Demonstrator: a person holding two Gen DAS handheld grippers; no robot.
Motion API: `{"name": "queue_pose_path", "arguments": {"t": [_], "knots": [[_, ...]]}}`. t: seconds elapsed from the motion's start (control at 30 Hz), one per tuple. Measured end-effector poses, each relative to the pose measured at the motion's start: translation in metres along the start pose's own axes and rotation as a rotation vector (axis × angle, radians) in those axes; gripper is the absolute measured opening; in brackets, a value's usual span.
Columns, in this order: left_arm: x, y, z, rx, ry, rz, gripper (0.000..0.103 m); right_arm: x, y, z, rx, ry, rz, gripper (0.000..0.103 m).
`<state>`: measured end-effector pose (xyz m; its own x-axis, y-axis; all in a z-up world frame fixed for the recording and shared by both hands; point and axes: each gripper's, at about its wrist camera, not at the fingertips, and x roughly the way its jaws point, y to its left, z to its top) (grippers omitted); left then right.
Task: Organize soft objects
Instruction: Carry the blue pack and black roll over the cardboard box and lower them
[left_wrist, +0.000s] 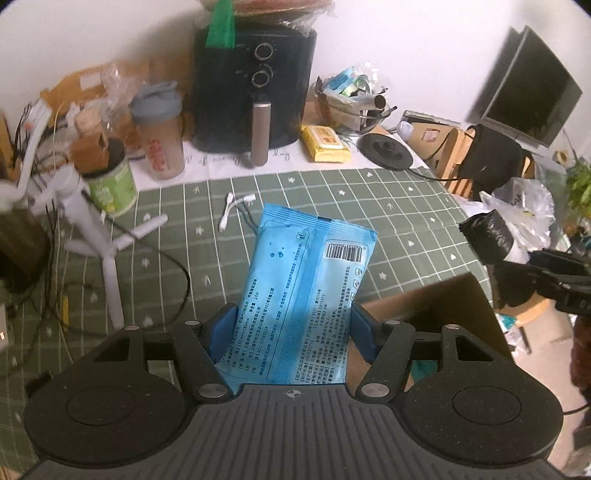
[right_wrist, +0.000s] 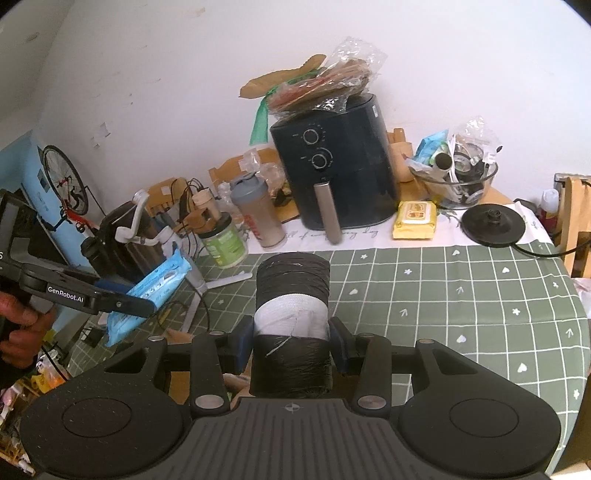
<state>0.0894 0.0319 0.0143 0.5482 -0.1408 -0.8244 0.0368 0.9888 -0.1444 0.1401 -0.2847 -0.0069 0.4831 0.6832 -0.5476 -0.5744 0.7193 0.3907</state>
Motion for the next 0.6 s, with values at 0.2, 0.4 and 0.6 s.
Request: {"name": "queue_pose_path", "arguments": {"t": [0.2, 0.4, 0.6], "knots": [[-0.006, -0.002, -0.016, -0.071, 0.022, -0.045, 0.064, -0.005, 0.008, -0.010, 0.003, 0.007, 0.006, 0.046], [-0.009, 0.000, -0.026, -0.165, 0.036, -0.097, 0.064, -0.010, 0.014, -0.016, 0.001, 0.011, 0.007, 0.046], [0.002, 0.019, -0.043, -0.371, 0.058, -0.223, 0.068, -0.013, 0.020, -0.023, 0.003, 0.023, 0.008, 0.046]]}}
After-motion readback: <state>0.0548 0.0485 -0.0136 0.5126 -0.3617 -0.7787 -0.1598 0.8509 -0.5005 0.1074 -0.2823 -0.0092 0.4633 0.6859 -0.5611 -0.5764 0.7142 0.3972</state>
